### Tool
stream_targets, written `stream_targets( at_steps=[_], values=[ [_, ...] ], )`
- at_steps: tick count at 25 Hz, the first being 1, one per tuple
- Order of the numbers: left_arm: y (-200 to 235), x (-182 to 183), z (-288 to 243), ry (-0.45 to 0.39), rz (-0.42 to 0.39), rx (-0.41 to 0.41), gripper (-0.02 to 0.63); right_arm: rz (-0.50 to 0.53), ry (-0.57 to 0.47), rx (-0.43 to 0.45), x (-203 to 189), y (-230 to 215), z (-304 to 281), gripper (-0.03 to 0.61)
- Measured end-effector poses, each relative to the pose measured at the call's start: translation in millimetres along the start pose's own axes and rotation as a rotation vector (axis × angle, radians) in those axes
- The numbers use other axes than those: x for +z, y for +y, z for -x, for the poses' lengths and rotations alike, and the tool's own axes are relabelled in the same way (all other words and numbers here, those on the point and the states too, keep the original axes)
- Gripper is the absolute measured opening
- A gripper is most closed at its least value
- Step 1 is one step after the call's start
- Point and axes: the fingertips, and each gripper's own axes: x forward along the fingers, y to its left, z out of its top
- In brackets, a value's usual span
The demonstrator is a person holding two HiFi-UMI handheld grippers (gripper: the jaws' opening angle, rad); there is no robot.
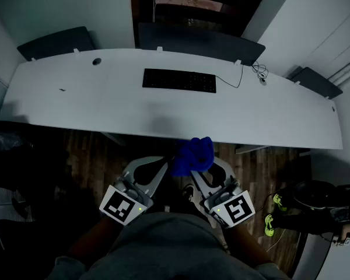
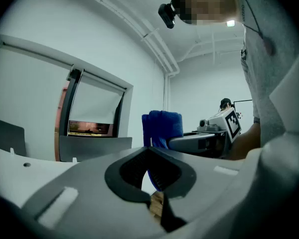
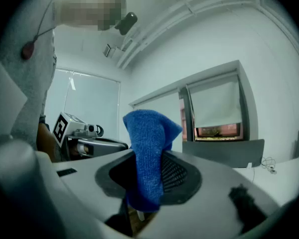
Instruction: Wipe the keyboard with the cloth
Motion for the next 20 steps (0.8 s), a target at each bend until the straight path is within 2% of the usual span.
stream_targets(
  at_steps=[5,12,20],
  values=[
    [-5,1,-6,0.004,0.001,0.005,0.008,-0.013,-0.006,0.004,1,-6,6,0.123],
    [-16,1,-23,0.011,-0.02,0.021,0.008,-0.094,-0.048,0.002,3,-33,23,0.121],
    [-29,3,-52,0.021,-0.026,0.055,0.008,-0.036,-0.042,0.049,2,-57,37,0.121]
  ],
)
